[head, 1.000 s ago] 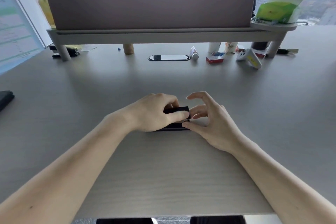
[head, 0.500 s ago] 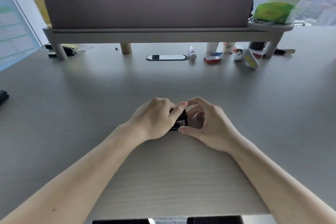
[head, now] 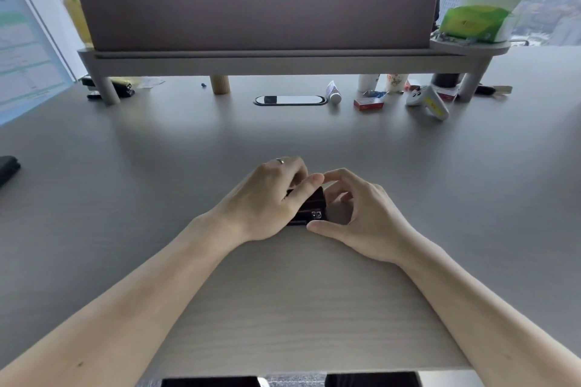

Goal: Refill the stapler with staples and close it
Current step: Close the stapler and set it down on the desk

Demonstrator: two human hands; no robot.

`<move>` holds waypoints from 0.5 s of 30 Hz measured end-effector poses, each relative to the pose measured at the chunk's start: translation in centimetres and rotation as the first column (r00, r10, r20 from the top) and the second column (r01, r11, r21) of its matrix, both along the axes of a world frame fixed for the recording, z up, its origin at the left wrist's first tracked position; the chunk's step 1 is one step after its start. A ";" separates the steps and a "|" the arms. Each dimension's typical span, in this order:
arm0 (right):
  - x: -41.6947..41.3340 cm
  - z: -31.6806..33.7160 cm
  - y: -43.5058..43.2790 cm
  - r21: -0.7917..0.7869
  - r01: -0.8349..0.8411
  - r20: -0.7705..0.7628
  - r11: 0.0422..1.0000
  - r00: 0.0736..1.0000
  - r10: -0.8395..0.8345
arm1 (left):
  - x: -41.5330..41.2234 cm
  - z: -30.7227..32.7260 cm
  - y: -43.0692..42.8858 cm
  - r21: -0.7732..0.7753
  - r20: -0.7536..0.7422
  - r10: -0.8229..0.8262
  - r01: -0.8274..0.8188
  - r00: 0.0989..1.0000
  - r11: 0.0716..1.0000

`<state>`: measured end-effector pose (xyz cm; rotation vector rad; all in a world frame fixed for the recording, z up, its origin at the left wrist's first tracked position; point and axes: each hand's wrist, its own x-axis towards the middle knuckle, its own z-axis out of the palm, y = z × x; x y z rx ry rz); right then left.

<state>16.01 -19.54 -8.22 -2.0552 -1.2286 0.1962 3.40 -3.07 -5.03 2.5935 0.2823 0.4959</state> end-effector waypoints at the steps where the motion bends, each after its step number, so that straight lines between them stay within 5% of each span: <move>1: 0.0 0.1 0.0 -0.017 -0.013 0.017 1.000 1.000 0.013 | -0.8 0.5 0.2 -0.012 0.028 -0.018 0.019 0.999 1.000; 7: 1.4 1.4 -0.5 -0.452 -0.022 0.249 0.892 0.957 0.150 | -5.2 0.2 4.2 0.119 -0.164 -0.074 0.094 0.984 0.988; 15: 3.1 0.9 2.4 -0.518 -0.029 0.271 0.855 0.942 0.196 | -2.5 -1.3 8.6 0.124 0.032 0.217 -0.219 0.976 0.968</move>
